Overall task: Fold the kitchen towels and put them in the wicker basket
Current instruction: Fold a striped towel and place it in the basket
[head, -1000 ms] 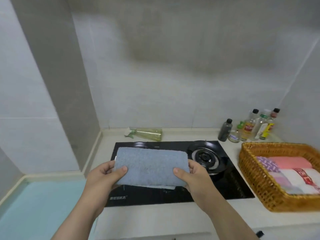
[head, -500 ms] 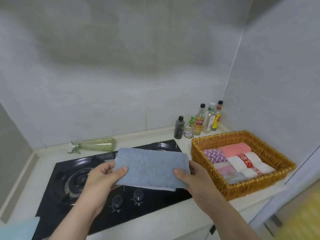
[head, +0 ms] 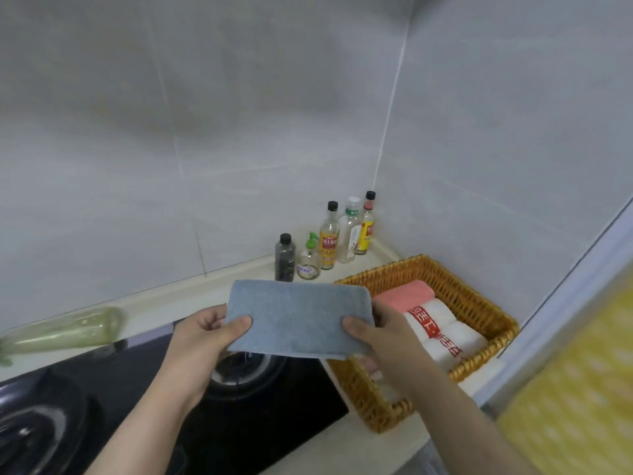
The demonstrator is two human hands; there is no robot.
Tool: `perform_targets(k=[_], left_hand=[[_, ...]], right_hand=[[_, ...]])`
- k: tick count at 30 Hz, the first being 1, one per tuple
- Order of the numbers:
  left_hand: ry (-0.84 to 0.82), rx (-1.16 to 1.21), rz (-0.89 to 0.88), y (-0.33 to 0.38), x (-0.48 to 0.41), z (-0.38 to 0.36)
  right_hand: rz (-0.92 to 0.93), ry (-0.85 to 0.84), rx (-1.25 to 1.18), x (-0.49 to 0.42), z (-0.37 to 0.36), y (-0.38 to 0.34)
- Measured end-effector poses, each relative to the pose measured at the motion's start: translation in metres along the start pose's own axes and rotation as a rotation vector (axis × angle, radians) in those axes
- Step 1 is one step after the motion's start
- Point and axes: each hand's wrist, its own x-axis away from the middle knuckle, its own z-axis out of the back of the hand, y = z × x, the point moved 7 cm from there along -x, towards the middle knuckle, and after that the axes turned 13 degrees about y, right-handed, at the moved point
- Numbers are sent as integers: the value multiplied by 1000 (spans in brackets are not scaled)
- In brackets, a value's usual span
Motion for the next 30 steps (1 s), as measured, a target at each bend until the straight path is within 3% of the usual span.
perform_targets(k=[11,20,30], left_hand=[[-47,-9,35,-19,-37,-82],[121,55,110,-55,-40,-169],[336,-34,216,-95,-32,-248]], right_hand=[[-73,10,-51,-72,55,19],[-112,-96,-19,-158,120,29],[-208,-184,-50,-229,172,67]])
